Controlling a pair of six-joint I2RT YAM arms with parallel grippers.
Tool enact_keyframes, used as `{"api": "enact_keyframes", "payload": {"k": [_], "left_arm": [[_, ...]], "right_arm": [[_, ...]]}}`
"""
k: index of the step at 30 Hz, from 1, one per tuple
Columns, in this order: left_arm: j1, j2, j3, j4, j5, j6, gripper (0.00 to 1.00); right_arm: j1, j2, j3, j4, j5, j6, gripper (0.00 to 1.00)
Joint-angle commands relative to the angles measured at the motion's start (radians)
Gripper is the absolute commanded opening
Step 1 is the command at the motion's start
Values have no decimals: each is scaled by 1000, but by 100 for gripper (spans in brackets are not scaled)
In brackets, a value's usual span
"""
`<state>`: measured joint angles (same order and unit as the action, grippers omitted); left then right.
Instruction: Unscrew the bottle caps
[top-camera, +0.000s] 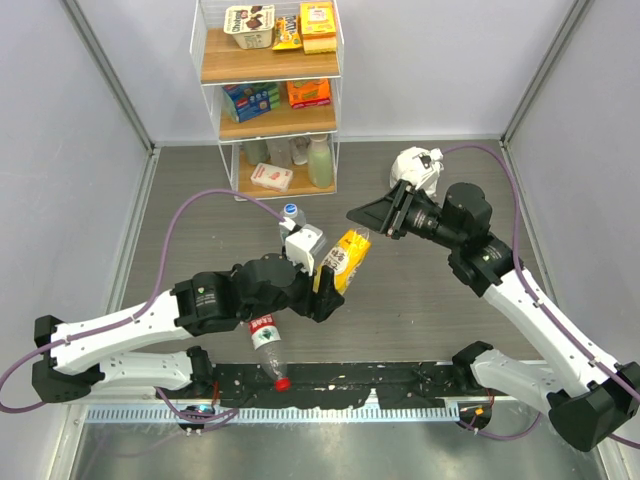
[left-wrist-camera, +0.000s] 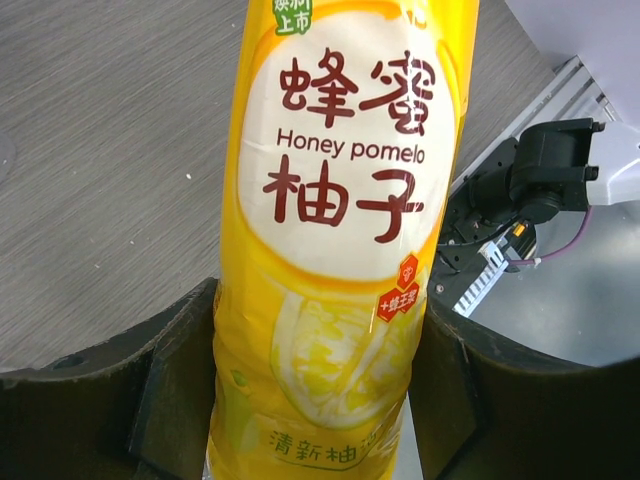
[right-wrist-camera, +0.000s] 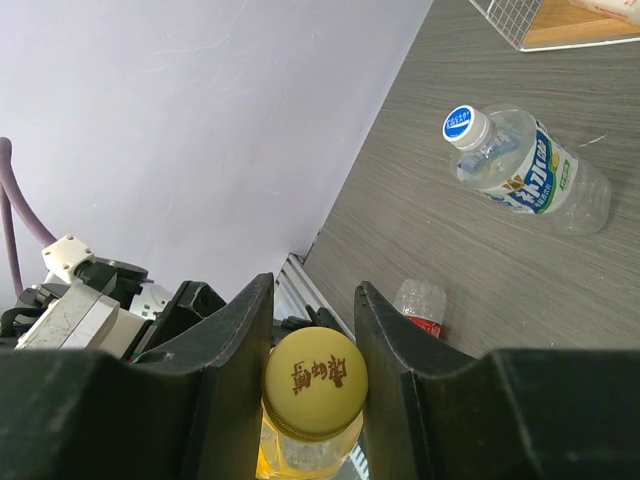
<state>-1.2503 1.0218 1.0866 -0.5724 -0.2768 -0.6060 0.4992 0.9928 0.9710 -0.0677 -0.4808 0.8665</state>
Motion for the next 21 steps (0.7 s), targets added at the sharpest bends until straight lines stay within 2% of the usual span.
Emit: {"api": "enact_keyframes", "payload": {"k": [1, 8, 12, 14, 18, 20, 21], "left_arm": [[12, -6, 3, 16, -32, -51, 64], [12, -11, -14, 32, -25, -48, 35], [12, -17, -30, 42, -38, -40, 25], [12, -22, -37, 40, -53, -31, 21], [12, -22, -28, 17, -84, -15, 6], [14, -22, -14, -3, -87, -17, 4], [11, -23, -10, -12, -87, -20, 4]], "right_arm": [[-19, -39, 12, 43, 19, -34, 2], [-24, -23, 17, 40, 18, -37, 2], [-28, 3, 26, 32, 18, -44, 2], [-34, 18, 34, 25, 30, -47, 6], [-48, 67, 60, 26, 33, -43, 17], [-57, 96, 81, 25, 22, -38, 23], [-60, 116, 92, 23, 9, -37, 32]]}}
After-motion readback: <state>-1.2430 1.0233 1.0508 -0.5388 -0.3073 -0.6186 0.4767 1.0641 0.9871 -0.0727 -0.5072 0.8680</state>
